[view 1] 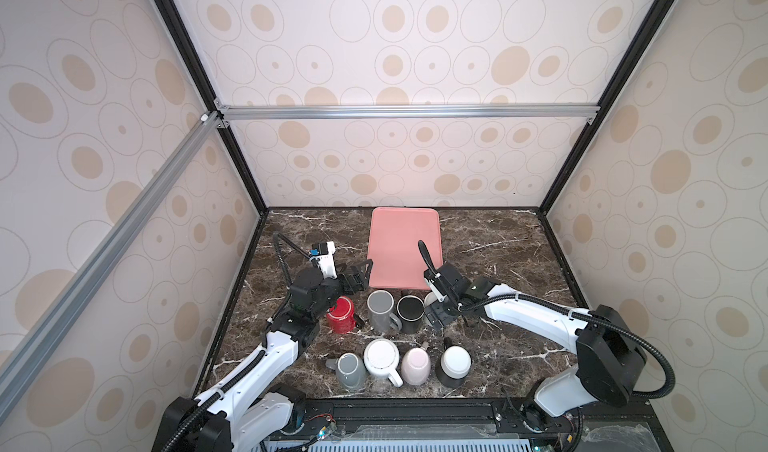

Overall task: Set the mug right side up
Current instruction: 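Lower the right gripper and grasp the white mug's base rim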

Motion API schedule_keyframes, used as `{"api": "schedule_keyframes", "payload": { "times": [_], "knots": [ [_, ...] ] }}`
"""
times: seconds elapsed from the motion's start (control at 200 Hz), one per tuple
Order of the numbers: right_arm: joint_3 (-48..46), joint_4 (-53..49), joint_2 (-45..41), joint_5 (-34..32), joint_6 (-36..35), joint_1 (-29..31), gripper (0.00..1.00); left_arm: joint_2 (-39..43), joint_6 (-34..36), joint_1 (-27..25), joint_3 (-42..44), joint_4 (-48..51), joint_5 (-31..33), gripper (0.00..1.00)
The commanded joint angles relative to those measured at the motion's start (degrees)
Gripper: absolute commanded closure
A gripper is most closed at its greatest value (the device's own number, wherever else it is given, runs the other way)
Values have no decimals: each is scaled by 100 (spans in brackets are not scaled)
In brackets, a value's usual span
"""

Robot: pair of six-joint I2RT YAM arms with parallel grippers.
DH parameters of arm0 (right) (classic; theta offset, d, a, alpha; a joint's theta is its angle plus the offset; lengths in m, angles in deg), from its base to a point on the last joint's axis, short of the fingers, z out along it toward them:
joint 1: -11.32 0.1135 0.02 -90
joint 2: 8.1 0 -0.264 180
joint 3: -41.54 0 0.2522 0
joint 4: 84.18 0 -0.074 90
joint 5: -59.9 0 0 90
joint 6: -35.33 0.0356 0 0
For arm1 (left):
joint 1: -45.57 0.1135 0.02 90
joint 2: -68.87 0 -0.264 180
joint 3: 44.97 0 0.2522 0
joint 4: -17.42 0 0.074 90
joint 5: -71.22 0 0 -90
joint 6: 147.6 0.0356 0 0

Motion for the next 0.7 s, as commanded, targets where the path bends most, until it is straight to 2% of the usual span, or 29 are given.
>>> {"api": "schedule_keyframes", "payload": {
  "times": [0.0,0.125,0.255,0.305,0.345,0.4,0.5,0.585,0.695],
  "knots": [
    [143,-27,218,-148,-193,6,0,35,29,-32,-220,21,-45,1],
    [196,64,340,-365,45,2,8,47,22,-37,-221,34,-46,1],
    [218,83,372,-753,870,-46,19,39,8,-35,-208,12,-66,1],
    [175,139,358,-846,1165,-42,20,38,-13,-39,-204,3,-73,0],
    [136,210,332,-878,1463,-42,19,30,-23,-33,-204,-13,-91,1],
    [84,304,240,-801,1779,-45,11,21,-32,-36,-202,-30,-116,1],
    [-82,570,-174,-527,1800,-51,1,21,-32,-31,-212,-6,-139,1],
    [-227,702,-645,-311,1669,-221,0,34,-22,-37,-208,7,-159,1],
    [-554,1213,-1107,645,1425,-815,0,32,-32,-28,-195,-30,-173,1]
  ]
}}
